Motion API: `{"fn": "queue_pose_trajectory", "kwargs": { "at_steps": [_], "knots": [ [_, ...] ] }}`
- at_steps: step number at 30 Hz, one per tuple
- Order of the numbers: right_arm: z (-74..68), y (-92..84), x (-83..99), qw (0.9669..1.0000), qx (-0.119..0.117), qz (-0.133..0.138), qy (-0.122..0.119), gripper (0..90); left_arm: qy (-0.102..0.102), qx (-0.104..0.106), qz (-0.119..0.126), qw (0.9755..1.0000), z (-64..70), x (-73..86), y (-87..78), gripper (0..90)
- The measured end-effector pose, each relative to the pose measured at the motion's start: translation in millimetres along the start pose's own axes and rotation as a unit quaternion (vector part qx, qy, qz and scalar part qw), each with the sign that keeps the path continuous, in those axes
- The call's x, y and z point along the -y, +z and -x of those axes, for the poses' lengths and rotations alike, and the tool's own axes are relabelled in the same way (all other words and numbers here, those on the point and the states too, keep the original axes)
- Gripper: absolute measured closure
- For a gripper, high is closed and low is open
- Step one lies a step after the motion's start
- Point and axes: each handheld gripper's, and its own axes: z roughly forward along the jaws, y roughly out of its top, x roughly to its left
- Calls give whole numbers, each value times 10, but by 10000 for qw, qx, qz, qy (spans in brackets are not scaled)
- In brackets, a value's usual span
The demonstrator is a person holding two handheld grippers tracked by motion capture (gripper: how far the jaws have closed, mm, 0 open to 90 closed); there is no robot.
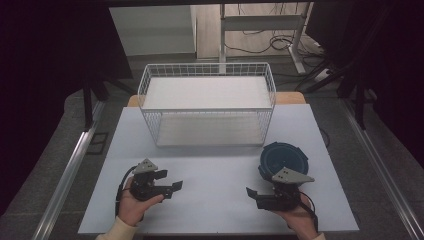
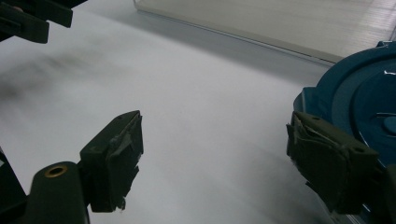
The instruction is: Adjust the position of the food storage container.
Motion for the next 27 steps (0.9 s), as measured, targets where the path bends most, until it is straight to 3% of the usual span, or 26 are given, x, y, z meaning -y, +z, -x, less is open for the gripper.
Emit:
{"fn": "queue_pose_trajectory", "kwargs": {
  "at_steps": [8, 22, 27],
  "knots": [
    [16, -23, -14, 9999, -33, 65, 69, 201, -2, -69, -118, 9999, 25, 6, 38, 222],
    [5, -59, -71, 9997, -181, 62, 136, 234, -22, -196, -71, 9998, 67, 14, 25, 201],
    [23, -73, -150, 9991, -282, 29, 309, 264, -23, -214, -27, 9998, 48, 15, 4, 198]
  ]
}}
